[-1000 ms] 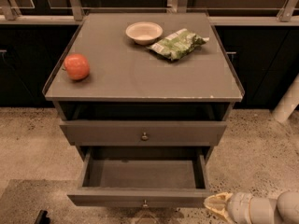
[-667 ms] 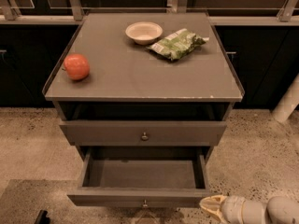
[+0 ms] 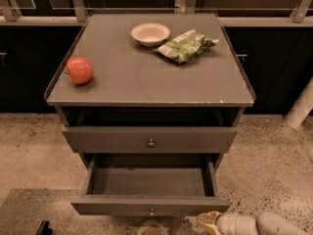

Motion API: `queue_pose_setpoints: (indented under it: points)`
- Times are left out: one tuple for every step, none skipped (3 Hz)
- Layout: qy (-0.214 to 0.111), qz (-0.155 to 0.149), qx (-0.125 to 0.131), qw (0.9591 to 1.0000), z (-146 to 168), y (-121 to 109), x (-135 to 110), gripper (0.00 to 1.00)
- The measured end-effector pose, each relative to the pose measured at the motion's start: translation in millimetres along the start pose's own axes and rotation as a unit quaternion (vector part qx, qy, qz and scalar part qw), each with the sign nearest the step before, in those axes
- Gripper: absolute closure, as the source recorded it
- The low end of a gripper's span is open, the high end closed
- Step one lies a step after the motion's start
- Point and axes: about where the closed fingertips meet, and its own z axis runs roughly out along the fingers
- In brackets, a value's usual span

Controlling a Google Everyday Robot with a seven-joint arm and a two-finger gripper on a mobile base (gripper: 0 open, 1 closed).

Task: Close middle drawer

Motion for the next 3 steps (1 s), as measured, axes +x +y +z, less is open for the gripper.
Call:
queue_pose_setpoints:
  points:
    - [-0.018, -0.008, 0.006, 0.9998, 13, -16, -3, 1.0]
    - [-0.049, -0.046, 0.029, 0.9973, 28, -47, -39, 1.0]
    - [-0.053, -0.065, 0.043, 0.9956, 30, -60, -56, 1.0]
